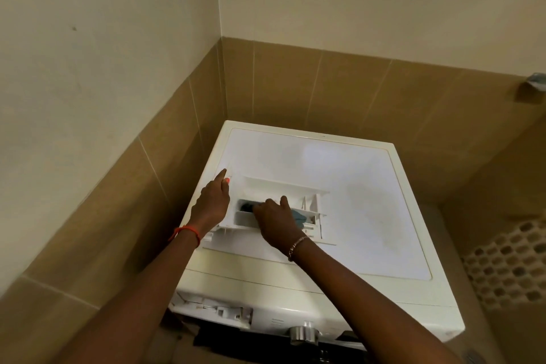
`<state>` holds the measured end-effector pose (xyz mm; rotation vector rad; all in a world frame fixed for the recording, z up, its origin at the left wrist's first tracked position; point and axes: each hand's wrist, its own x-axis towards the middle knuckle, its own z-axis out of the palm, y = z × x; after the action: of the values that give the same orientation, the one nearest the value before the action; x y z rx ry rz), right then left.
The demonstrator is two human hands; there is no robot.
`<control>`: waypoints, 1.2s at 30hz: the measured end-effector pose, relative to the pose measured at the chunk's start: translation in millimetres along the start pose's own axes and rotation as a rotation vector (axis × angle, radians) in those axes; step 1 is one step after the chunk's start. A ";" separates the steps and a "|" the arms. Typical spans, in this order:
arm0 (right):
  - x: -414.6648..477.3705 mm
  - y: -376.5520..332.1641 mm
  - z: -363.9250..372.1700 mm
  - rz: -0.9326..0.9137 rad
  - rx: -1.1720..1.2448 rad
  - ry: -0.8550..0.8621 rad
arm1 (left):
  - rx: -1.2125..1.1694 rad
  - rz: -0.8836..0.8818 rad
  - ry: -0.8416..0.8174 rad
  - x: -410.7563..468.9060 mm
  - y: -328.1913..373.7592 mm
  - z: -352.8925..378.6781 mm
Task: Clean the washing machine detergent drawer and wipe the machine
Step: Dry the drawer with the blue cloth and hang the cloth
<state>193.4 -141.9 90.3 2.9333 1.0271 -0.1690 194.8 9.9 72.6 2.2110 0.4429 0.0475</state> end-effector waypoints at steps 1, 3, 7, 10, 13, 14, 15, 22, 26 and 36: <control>1.4 3.3 -0.2 0.015 0.010 -0.028 | 0.002 0.009 0.000 -0.5 0.1 -0.3; 4.9 11.8 -4.4 0.044 0.061 -0.097 | 0.011 0.013 0.012 -0.7 1.1 -1.3; 0.0 34.2 -8.7 0.096 0.172 -0.221 | 0.038 0.032 0.025 -1.7 2.8 -1.6; -7.4 43.6 -8.2 0.103 0.238 -0.246 | 0.033 0.032 0.026 -2.1 3.4 -2.2; -12.0 45.2 -4.7 0.153 0.338 -0.169 | 0.036 0.035 0.024 -2.1 2.8 -1.9; -13.4 46.2 -1.2 0.173 0.380 -0.128 | 0.035 0.036 0.022 -2.0 2.4 -2.0; -15.6 47.5 0.6 0.197 0.430 -0.084 | 0.032 0.036 0.019 -2.0 1.8 -2.2; -28.1 79.5 -29.5 0.524 1.101 0.222 | 0.022 0.034 0.020 -1.5 1.9 -1.5; -32.8 59.1 -46.6 0.382 1.234 0.129 | 0.015 0.017 0.025 0.0 3.9 0.3; -24.3 -0.2 -3.2 -0.100 0.306 0.017 | 0.001 0.012 0.014 -1.3 5.2 -1.2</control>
<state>174.7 -156.6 96.2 3.1555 1.2548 -0.3325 194.9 7.4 77.5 2.2154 0.4378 0.0691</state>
